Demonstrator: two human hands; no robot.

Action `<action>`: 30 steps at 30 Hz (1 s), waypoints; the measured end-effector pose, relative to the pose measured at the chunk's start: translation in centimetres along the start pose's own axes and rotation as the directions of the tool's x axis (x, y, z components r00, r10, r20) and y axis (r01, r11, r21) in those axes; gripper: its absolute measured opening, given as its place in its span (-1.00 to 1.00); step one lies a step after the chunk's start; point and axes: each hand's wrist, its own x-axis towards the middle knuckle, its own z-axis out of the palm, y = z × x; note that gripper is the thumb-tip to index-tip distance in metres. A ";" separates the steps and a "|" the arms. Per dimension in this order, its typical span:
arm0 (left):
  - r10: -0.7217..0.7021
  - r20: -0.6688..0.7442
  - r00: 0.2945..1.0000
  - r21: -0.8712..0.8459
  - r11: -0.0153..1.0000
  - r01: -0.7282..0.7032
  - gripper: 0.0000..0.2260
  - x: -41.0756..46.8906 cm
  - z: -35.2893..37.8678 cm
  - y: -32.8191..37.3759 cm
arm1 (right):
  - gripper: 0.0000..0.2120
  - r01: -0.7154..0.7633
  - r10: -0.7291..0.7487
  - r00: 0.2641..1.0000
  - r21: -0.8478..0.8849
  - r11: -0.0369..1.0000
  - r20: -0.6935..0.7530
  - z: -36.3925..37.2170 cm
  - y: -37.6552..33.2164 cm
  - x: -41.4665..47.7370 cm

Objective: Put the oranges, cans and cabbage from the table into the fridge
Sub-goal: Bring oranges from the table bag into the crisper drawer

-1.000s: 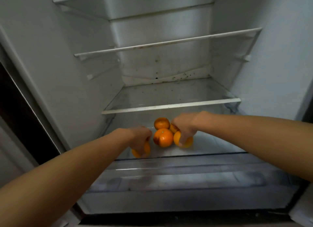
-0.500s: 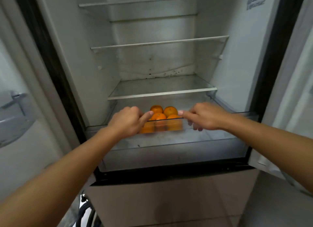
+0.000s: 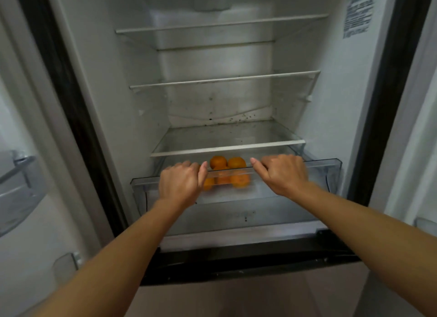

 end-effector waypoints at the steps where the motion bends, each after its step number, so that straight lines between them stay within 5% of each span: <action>1: -0.007 -0.037 0.999 0.007 1.000 0.008 -0.52 0.4 0.7 -0.2 | -0.33 0.000 0.001 0.999 0.011 1.000 -0.047 0.7 0.2 0.5; 14: -0.030 -0.046 0.998 -0.029 0.999 0.029 -0.59 7.2 8.8 -2.1 | -0.37 -0.077 0.076 0.997 0.130 0.988 0.017 8.3 0.6 7.2; 23: -0.058 -0.227 0.972 -0.023 0.998 0.054 -0.66 9.0 12.9 -2.9 | -0.53 -0.049 0.068 0.987 0.129 0.990 -0.145 11.9 1.0 9.4; 26: -0.071 -0.161 0.984 0.001 0.997 0.072 -0.61 9.1 13.1 -2.8 | -0.49 -0.062 0.073 0.991 0.103 0.993 -0.112 11.8 1.2 9.3; 30: -0.078 0.032 0.996 -0.050 0.996 0.080 -0.47 8.8 11.7 -2.5 | -0.33 -0.092 0.081 0.990 0.094 0.991 0.114 10.1 1.4 8.8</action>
